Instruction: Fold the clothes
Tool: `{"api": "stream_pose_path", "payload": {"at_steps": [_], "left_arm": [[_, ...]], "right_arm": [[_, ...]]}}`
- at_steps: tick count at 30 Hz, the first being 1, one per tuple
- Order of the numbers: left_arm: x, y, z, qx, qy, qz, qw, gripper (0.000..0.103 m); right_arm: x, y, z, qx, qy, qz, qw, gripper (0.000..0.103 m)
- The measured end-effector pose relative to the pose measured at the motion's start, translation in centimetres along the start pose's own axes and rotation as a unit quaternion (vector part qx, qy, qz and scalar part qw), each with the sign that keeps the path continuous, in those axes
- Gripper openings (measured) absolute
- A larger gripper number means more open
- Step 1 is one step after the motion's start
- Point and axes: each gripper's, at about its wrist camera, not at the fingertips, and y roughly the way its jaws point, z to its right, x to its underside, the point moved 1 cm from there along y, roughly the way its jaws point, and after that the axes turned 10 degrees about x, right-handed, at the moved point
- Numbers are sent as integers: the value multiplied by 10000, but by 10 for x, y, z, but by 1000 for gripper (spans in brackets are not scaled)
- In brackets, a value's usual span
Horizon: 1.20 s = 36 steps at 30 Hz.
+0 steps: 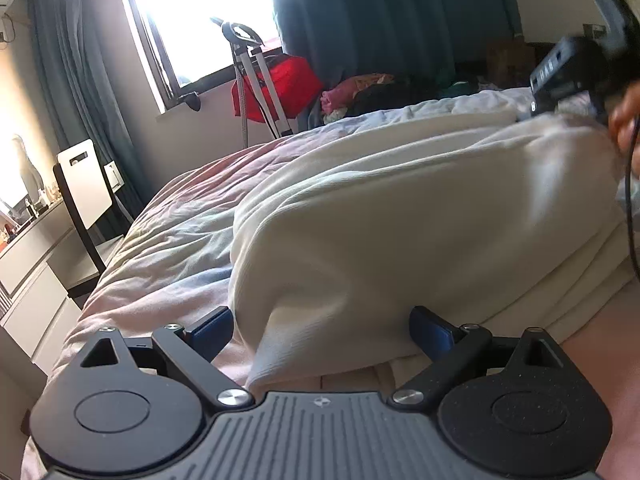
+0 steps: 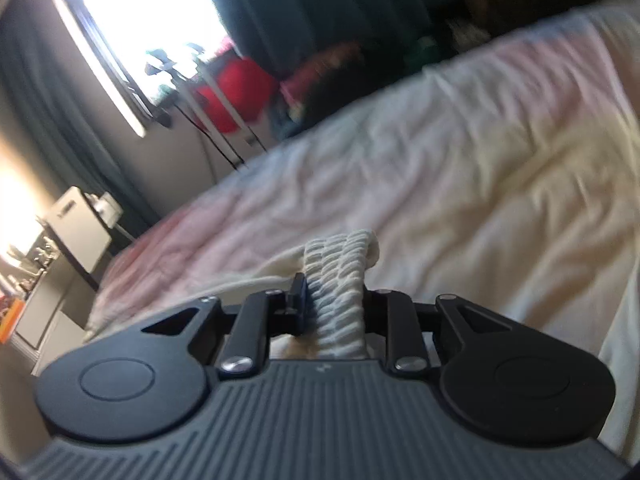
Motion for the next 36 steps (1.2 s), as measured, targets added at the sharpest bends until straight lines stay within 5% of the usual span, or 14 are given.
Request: {"api": "stream_pose_path", "payload": {"at_steps": [3,5,10,14,23,27,31,36], "left_arm": [[-1,2,-2,41,-77,-5,10000,97],[-1,3,-4,78,-160,-4,9998,97],[-2,1,-9,252,-455,119,9986,97],[-4,1,-16,336,-733,210,9965,98],[0,-7,-27,378,-1140,215,9925,98],[1,-8,-33,405,-1360,158,9898,98],[1,-6,-35,387,-1424,124,9890,98],[2,-5,-38,431,-1589,82,9863,98]], "right_arm": [[2,2,9,-148,43,8,9999,32],[2,-5,8,-18,33,108,9999,59],[8,-27,-4,-131,-497,267,9983,82],[16,-47,-8,40,-636,93,9979,83],[41,-70,28,-50,700,-1104,9914,83],[52,-67,20,8,171,-1333,9909,83],[56,-55,25,87,319,-1434,9891,100],[64,-37,27,-529,495,-1734,9822,103]]}}
